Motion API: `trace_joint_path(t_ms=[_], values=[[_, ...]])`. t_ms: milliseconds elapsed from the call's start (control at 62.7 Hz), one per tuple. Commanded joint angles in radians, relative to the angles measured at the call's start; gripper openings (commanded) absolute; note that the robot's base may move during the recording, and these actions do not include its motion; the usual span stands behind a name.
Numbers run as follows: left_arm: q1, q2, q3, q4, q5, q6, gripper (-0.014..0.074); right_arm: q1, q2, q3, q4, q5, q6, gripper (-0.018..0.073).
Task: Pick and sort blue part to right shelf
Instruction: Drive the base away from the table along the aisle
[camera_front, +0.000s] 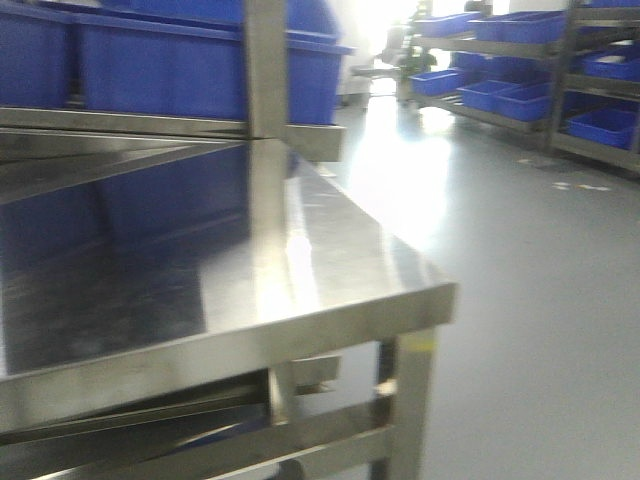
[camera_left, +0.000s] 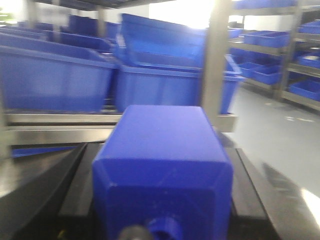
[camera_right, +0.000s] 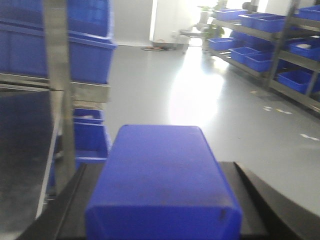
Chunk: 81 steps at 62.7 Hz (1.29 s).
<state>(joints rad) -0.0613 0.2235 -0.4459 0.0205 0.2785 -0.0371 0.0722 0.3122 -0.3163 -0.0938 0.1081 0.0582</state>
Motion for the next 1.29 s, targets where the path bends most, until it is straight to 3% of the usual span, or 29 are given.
trace_joint_path(t_ms=[0,1277], values=[[0.0,0.011,-0.032,-0.001,-0.084,-0.007,0.0335,-0.009,0.004,-0.03,-0.009,-0.096,-0.011,0.0455],[0.0,0.011,-0.032,-0.001,-0.084,-0.007,0.0335,-0.009,0.004,-0.03,-0.009,-0.096,-0.011,0.0455]])
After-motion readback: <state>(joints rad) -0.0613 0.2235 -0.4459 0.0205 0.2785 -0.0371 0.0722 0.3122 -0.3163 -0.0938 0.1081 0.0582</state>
